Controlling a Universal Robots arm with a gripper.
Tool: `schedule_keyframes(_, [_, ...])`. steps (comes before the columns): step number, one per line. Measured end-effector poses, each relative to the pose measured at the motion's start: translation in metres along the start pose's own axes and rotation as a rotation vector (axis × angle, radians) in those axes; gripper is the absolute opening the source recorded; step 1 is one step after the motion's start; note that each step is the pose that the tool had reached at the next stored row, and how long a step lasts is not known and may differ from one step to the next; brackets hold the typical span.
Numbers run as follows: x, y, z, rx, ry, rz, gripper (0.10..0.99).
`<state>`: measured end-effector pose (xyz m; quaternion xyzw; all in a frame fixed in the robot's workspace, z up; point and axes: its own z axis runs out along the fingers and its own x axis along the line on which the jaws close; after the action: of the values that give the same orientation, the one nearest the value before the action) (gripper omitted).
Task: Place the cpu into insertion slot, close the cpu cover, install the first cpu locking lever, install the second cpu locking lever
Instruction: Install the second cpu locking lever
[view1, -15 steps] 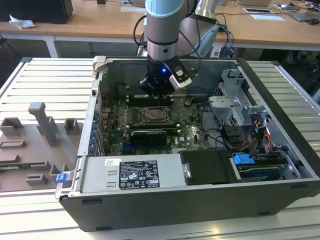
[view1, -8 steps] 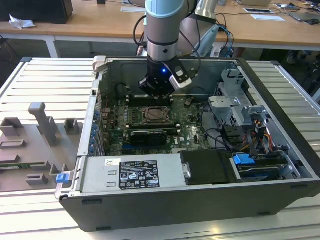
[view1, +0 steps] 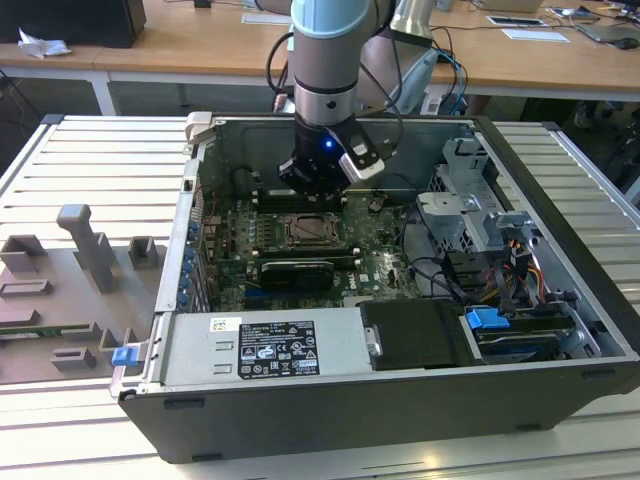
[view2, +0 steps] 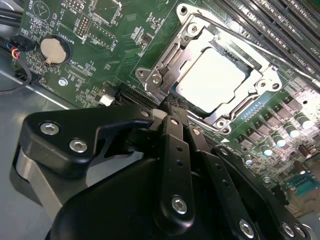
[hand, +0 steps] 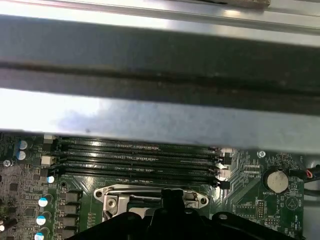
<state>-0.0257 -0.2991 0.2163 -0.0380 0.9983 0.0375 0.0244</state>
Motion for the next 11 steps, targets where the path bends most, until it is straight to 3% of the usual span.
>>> schedule_keyframes(6, [0.0002,-0.0027,-0.0009,0.000,0.0002,0.000,0.106])
schedule_keyframes(11, [-0.0006,-0.0015,-0.0167,0.000,0.0001,0.000,0.106])
